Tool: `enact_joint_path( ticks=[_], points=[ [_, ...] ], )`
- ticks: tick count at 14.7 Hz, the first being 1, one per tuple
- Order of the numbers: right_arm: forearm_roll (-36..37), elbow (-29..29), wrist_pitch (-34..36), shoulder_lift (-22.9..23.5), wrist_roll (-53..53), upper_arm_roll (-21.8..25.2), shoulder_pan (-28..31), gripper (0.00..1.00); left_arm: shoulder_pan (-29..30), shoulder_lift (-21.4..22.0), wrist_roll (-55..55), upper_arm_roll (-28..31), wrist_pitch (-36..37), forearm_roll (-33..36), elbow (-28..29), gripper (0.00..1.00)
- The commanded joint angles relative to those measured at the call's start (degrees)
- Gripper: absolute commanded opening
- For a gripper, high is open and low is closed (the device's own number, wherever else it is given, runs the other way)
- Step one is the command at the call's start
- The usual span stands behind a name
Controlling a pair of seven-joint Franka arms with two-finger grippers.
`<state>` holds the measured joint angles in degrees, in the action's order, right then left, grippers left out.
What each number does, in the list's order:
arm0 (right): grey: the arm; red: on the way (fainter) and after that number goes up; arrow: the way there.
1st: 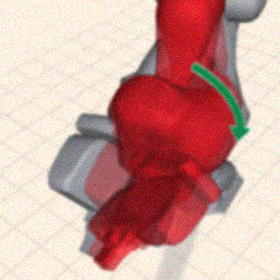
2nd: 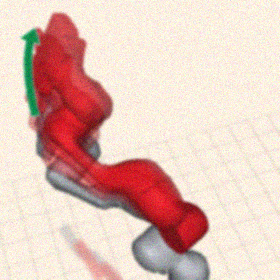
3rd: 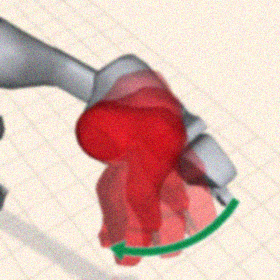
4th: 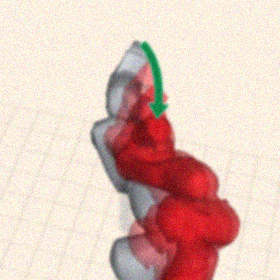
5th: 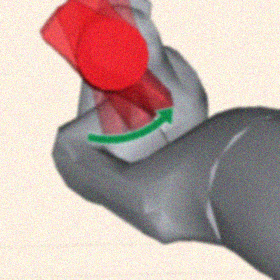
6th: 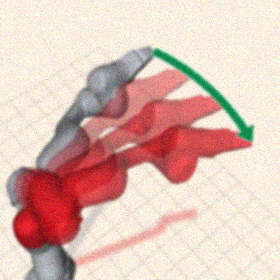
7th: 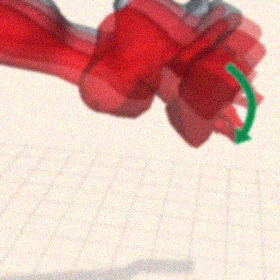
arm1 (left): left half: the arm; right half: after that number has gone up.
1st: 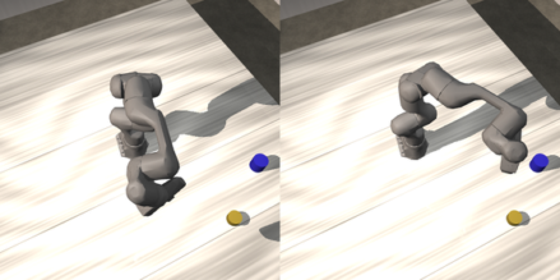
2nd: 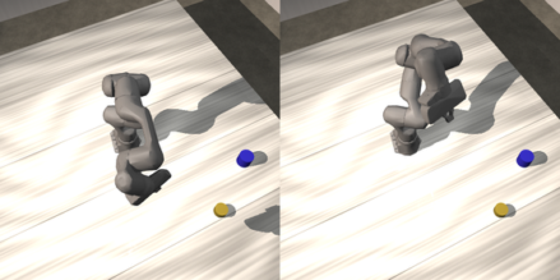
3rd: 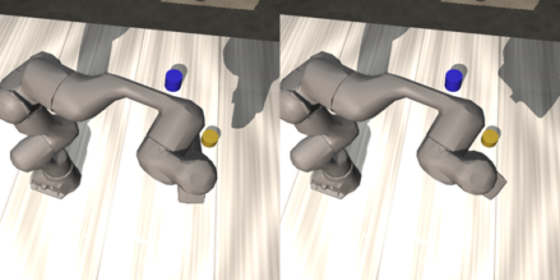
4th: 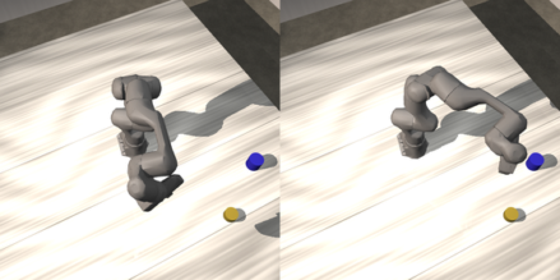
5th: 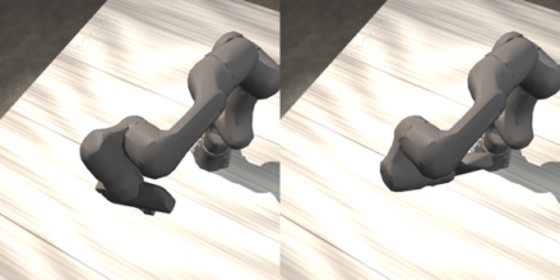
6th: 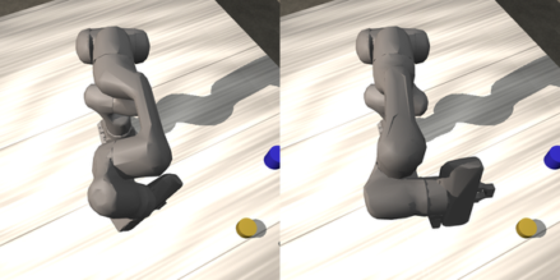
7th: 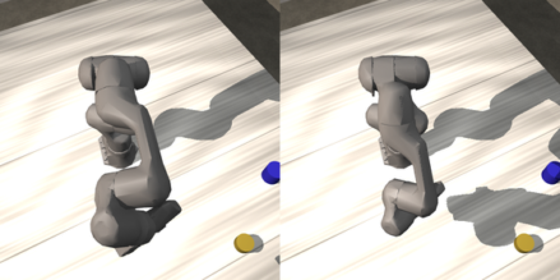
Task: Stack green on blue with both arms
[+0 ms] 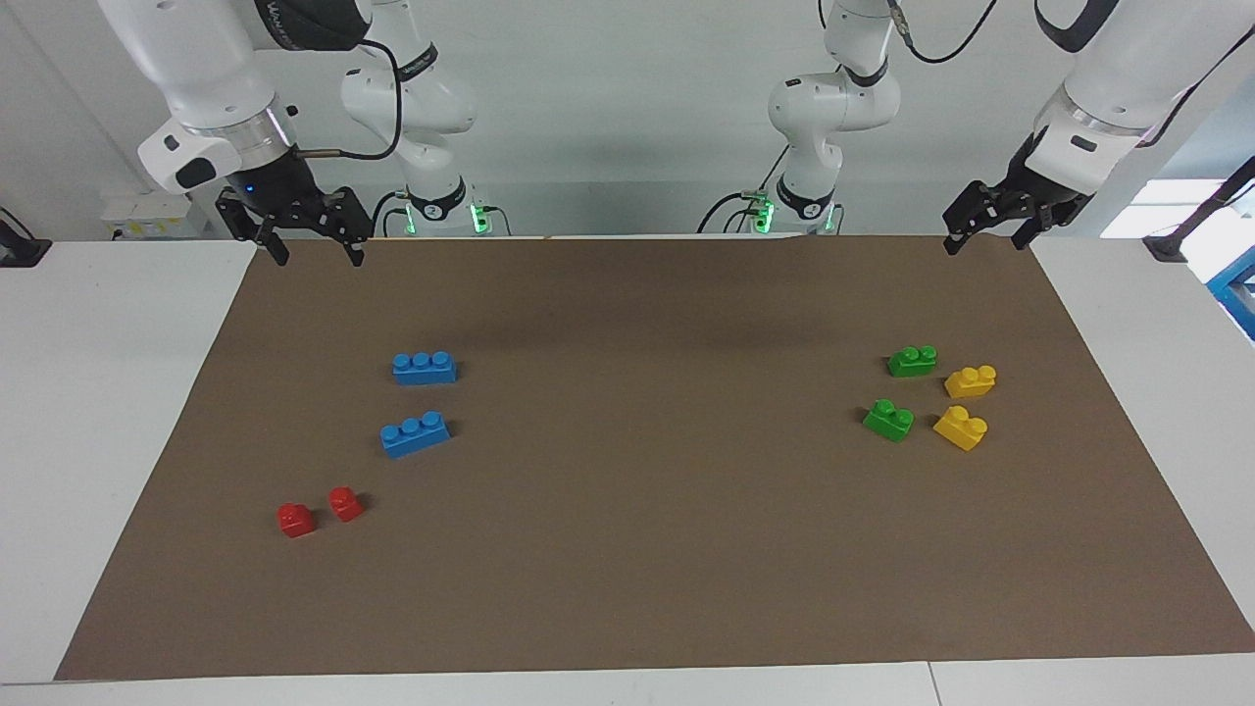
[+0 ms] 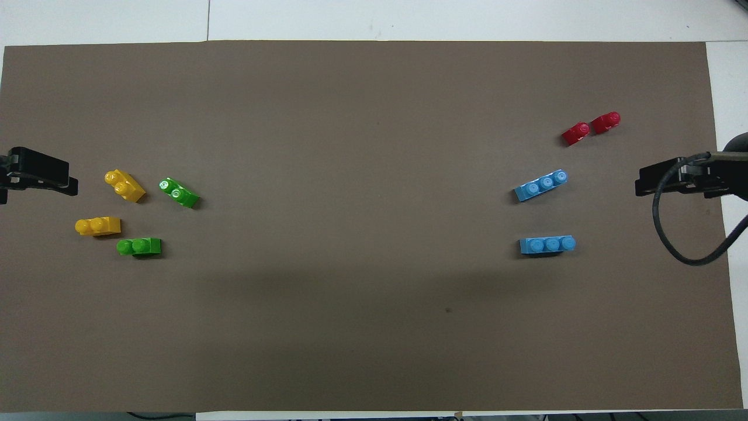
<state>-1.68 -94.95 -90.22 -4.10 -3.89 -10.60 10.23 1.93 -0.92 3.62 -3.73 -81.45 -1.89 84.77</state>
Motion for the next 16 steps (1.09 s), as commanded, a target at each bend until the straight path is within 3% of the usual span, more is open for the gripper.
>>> enact_joint_path(
  ticks=[1, 7, 9, 16],
  points=[
    [1.33, -0.50, 0.40, -0.56, -0.15, -0.56, 0.67, 0.98, -0.08, -0.31, -0.63, 0.04, -0.46, -0.66, -0.49, 1.00],
    [1.33, -0.50, 0.31, -0.56, -0.15, -0.56, 0.75, 0.98, -0.08, -0.14, -0.11, 0.12, -0.55, -0.75, -0.14, 1.00],
    [1.33, -0.50, 0.22, -0.56, -0.15, -0.56, 0.75, 0.98, 0.09, 1.09, 0.85, 0.12, -2.56, -0.84, 2.40, 1.00],
    [1.33, -0.50, 0.40, -0.56, 0.02, -0.47, 0.75, 0.98, -0.08, 11.11, 18.95, 0.12, -21.79, -0.84, 27.34, 1.00]
  ],
)
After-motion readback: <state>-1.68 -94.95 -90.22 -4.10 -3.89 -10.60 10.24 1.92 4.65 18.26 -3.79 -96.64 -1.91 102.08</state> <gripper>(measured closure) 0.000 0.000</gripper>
